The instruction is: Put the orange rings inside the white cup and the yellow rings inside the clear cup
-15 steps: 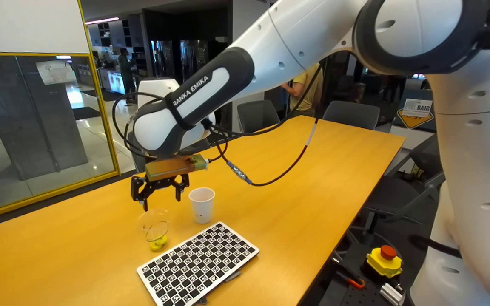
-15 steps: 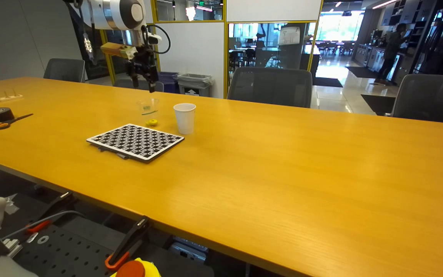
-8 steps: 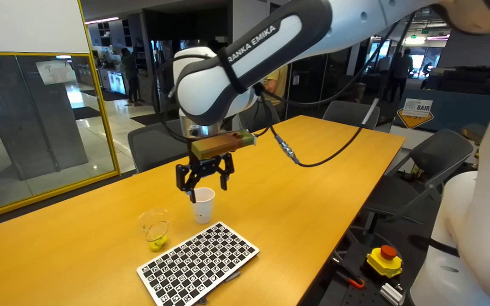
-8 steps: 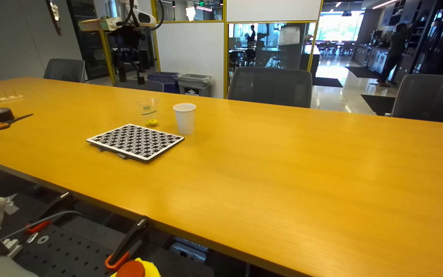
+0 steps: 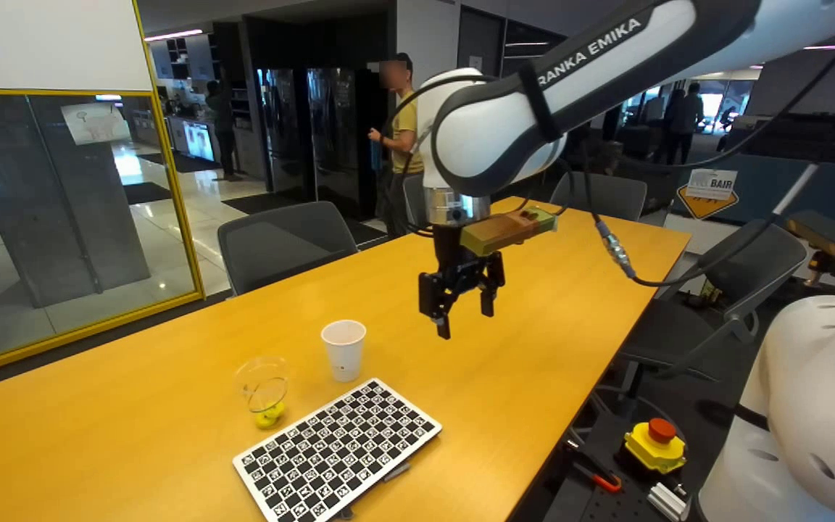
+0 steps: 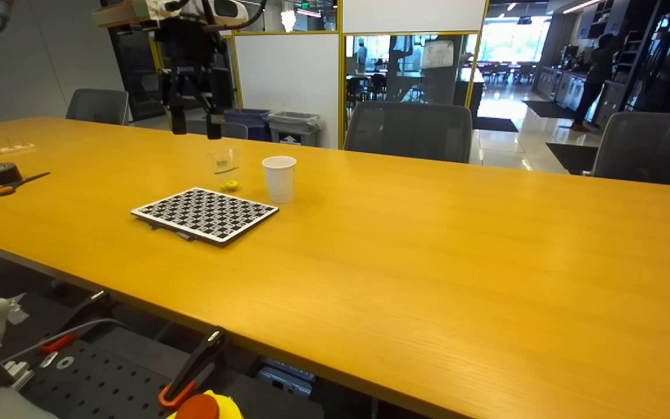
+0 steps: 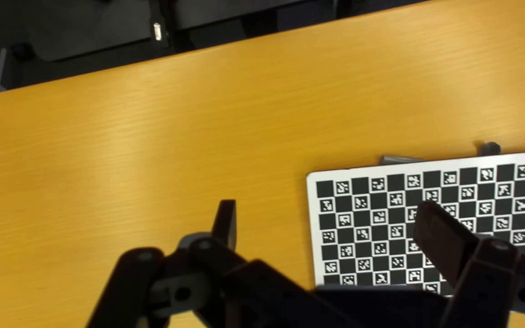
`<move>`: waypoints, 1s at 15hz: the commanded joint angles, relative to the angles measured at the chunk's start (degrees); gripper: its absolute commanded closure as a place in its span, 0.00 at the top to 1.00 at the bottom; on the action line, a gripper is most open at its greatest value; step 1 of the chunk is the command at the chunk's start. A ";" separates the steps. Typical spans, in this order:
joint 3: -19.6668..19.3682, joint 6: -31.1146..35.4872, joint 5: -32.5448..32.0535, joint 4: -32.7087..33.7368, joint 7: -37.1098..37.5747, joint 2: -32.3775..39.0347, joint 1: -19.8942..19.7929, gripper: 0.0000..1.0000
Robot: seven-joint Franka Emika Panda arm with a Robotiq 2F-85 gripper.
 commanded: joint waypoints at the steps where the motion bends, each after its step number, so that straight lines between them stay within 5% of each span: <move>1: -3.70 3.01 -2.57 -11.01 -10.16 -14.14 -4.48 1.00; 6: -10.15 2.35 -6.58 -17.13 -22.32 -25.90 -10.21 1.00; 9: -13.85 1.08 -5.95 -14.32 -27.17 -25.88 -11.72 1.00; 15: -11.94 0.89 -5.59 -14.42 -24.91 -23.87 -11.66 1.00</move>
